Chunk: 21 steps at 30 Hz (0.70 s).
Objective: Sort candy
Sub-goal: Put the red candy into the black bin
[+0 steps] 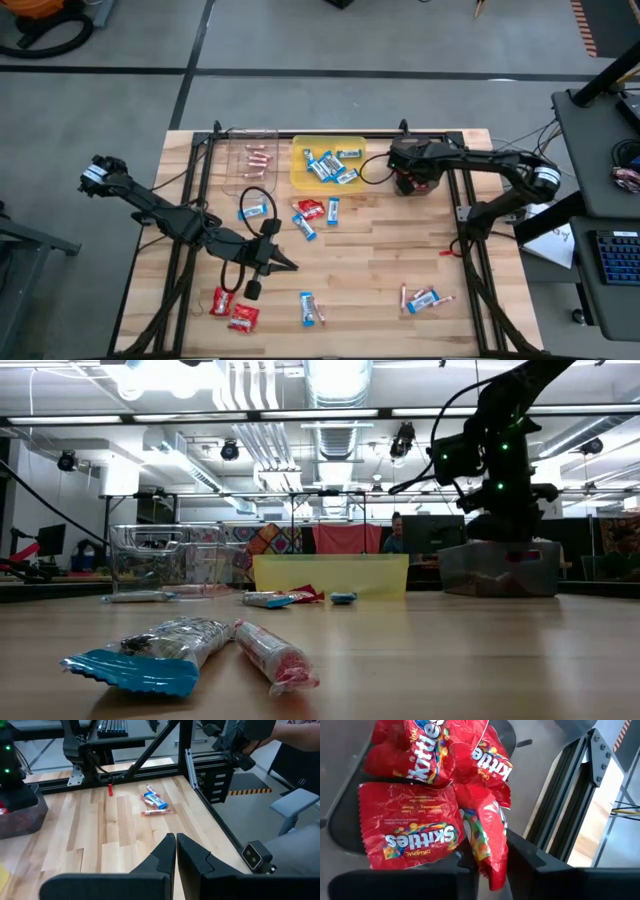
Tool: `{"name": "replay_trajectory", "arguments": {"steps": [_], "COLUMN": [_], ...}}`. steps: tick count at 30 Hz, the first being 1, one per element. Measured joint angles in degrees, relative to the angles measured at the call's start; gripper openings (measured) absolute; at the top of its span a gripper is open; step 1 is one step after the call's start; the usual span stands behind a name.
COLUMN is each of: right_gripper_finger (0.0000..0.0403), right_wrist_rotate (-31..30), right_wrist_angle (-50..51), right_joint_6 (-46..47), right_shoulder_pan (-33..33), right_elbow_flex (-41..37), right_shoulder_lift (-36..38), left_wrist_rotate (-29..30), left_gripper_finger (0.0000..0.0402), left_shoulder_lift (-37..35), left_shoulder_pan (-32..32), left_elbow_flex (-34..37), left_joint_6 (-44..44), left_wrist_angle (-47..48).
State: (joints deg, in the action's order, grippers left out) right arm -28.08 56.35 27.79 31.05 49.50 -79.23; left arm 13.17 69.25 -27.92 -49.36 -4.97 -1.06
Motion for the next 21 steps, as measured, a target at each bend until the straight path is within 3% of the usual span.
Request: {"name": "replay_trajectory", "arguments": {"steps": [5,10,16,21], "right_gripper_finger": [0.0128,0.018,0.0187,0.0187], "right_wrist_rotate": [0.2,3.9,12.2,16.5], "right_wrist_angle": [-0.3,-0.3,-2.9,-4.7], "right_joint_6": [-0.4,-0.8,-0.8,-0.8], "right_shoulder_pan": [0.0,0.0,-0.6,-2.4], "right_elbow_flex": [0.0,0.4,2.4,5.3], "right_shoulder_lift": [-0.2,1.7,4.7,5.7], "left_wrist_rotate": [1.2,7.0,14.3,14.9], "left_gripper_finger": [0.0,0.0,0.0,0.0], "left_shoulder_lift": [0.0,0.0,0.0,0.0], "left_shoulder_pan": [0.0,0.0,1.5,3.9], "left_elbow_flex": [0.0,0.0,0.0,0.0], "left_joint_6": [0.0,0.0,0.0,0.0], "left_wrist_angle": [0.1,2.4,6.7,9.0]}}
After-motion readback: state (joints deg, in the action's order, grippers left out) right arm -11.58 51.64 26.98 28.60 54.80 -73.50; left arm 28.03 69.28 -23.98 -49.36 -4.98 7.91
